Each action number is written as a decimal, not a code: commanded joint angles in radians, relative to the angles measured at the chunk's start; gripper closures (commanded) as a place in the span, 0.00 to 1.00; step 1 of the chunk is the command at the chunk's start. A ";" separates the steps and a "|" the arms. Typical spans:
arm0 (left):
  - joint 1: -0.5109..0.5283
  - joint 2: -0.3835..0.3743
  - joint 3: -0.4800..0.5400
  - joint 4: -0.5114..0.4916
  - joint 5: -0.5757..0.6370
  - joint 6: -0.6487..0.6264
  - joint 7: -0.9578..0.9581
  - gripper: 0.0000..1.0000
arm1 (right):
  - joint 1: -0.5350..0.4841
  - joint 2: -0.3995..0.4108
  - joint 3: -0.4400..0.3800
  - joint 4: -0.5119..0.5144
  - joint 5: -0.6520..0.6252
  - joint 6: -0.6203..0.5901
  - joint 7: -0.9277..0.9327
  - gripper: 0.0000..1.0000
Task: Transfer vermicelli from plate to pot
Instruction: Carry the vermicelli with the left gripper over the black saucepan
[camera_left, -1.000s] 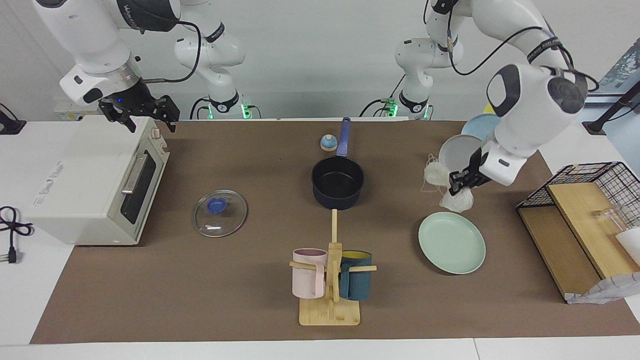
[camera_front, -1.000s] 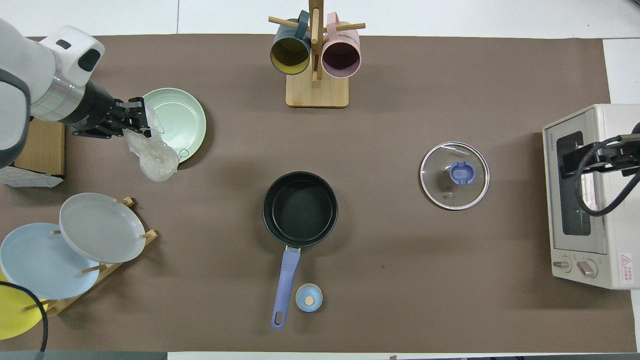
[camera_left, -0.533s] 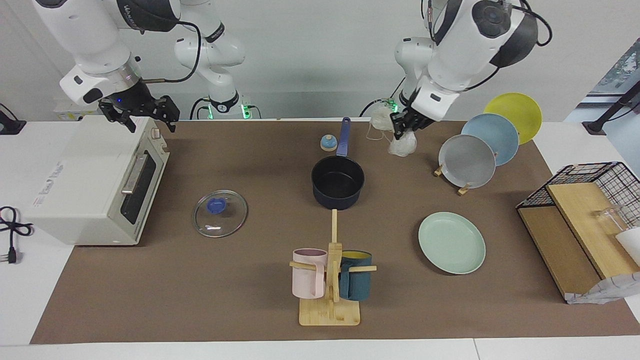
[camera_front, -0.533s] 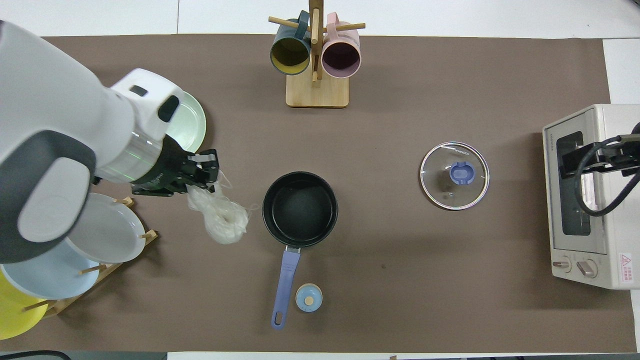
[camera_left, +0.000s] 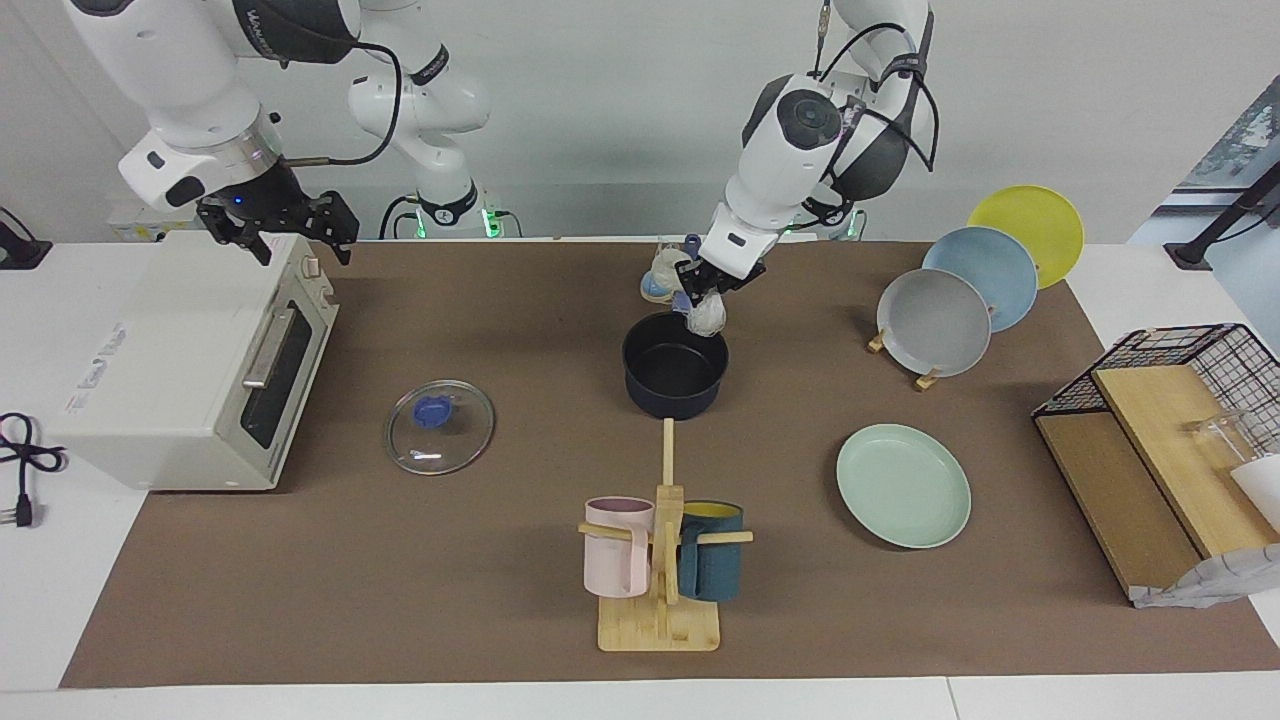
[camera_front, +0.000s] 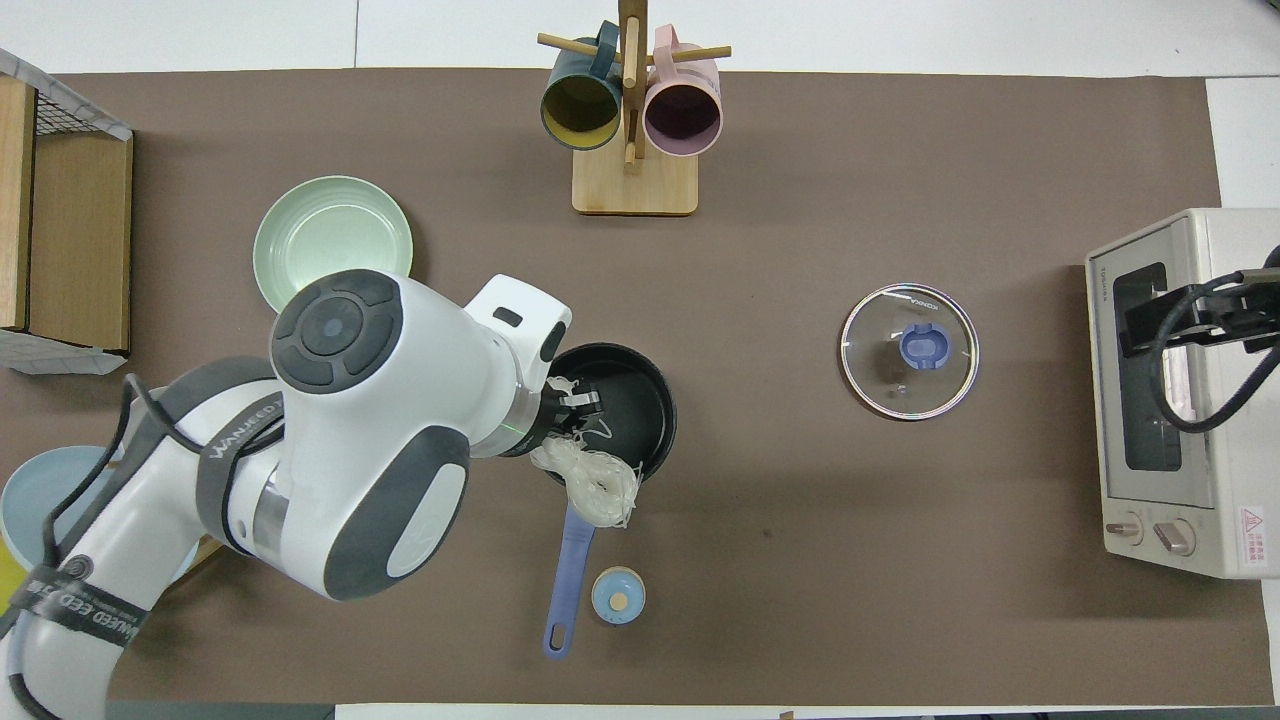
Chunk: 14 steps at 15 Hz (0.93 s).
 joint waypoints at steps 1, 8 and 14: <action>-0.016 0.028 0.018 -0.005 -0.022 0.063 -0.013 1.00 | -0.018 -0.026 0.010 -0.034 0.016 0.019 0.007 0.00; -0.044 0.097 0.019 -0.048 -0.022 0.197 -0.017 1.00 | 0.016 -0.045 0.019 -0.202 0.018 0.258 -0.034 0.00; -0.030 0.152 0.021 -0.061 -0.021 0.258 0.052 1.00 | 0.088 0.142 0.019 -0.253 0.021 0.517 -0.019 0.00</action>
